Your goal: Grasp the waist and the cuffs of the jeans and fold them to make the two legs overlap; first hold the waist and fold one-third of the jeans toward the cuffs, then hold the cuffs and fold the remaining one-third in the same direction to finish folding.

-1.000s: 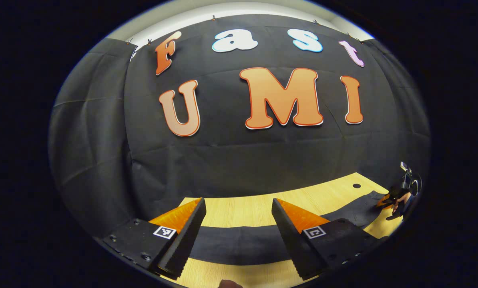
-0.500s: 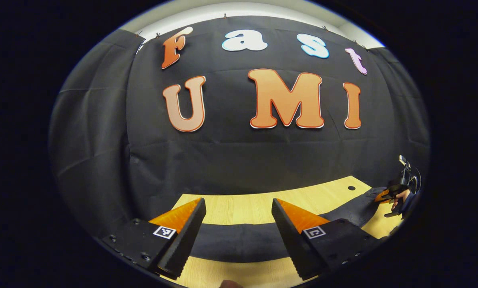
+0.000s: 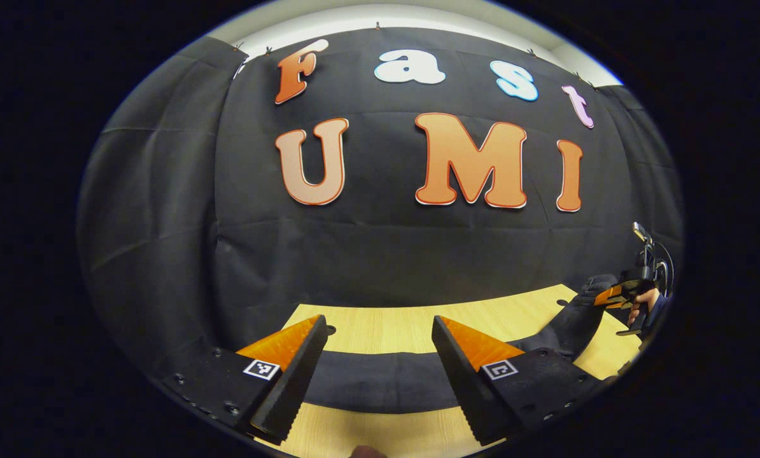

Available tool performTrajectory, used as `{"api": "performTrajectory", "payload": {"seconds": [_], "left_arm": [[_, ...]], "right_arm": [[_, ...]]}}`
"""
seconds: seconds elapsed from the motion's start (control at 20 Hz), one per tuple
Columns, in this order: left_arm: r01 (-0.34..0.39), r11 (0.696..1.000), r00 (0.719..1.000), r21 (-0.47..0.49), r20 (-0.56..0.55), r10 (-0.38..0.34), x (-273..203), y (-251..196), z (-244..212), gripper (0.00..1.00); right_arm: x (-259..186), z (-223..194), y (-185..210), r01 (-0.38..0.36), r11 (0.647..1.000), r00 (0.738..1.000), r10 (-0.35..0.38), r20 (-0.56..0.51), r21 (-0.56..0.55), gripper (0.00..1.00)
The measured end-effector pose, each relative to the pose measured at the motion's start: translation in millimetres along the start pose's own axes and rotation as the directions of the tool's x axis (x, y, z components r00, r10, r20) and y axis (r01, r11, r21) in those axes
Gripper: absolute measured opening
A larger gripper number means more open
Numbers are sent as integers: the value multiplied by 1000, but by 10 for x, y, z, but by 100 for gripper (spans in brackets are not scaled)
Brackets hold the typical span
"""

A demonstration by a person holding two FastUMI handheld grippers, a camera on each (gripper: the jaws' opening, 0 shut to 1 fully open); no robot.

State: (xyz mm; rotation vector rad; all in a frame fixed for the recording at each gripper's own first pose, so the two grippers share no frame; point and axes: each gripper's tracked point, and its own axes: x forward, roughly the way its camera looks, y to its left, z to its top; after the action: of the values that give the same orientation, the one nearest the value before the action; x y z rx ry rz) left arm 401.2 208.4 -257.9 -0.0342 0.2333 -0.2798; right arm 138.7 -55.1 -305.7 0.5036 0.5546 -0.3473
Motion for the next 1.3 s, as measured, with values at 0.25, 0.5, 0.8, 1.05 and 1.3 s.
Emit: {"api": "performTrajectory", "payload": {"seconds": [0.25, 0.5, 0.8, 1.05, 1.3], "left_arm": [[-24, 999, 1000, -26, -16, 23, -31, 76, -35, 99], [-48, 997, 998, -52, -30, 47, -69, 136, -71, 99], [-80, 993, 996, -83, -45, 77, -101, 211, -101, 99], [-108, 989, 993, -98, -62, 102, -140, 262, -123, 97], [-150, 982, 986, -112, -85, 141, -179, 343, -172, 97]], "right_arm": [[-228, -44, 585, -65, 991, 998, 67, 11, -113, 14], [-376, -214, 1193, -145, 970, 989, 147, -2, -194, 14], [-427, -702, 1781, -245, 941, 969, 231, -86, -235, 14], [-422, -1114, 2119, -293, 916, 953, 257, -162, -273, 14], [-369, -1486, 2293, -300, 909, 942, 233, -242, -290, 14]]}}
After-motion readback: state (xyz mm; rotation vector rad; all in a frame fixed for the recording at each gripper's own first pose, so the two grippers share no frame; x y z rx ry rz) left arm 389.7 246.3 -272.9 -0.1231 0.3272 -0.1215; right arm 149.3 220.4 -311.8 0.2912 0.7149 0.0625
